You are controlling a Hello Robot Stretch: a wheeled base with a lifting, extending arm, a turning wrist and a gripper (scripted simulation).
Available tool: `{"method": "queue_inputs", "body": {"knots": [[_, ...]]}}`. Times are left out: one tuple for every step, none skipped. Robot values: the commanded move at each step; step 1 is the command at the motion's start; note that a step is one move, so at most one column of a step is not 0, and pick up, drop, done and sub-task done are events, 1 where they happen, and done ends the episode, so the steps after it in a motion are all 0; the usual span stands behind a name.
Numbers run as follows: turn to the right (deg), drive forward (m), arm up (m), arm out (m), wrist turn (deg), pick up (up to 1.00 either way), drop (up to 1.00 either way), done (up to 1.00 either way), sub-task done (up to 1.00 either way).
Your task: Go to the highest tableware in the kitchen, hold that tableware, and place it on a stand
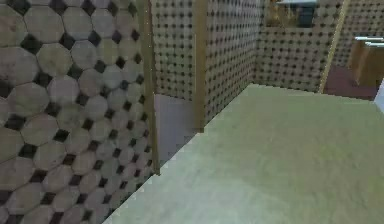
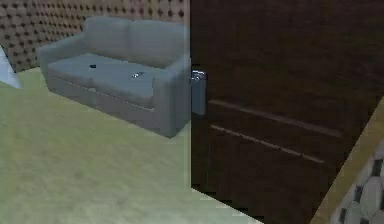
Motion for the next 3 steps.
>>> {"method": "queue_inputs", "body": {"knots": [[36.0,0.0,0.0,0.0,0.0,0.0,0.0,0.0,0.0],[0.0,1.0,0.0,0.0,0.0,0.0,0.0,0.0,0.0],[0.0,1.0,0.0,0.0,0.0,0.0,0.0,0.0,0.0]]}}
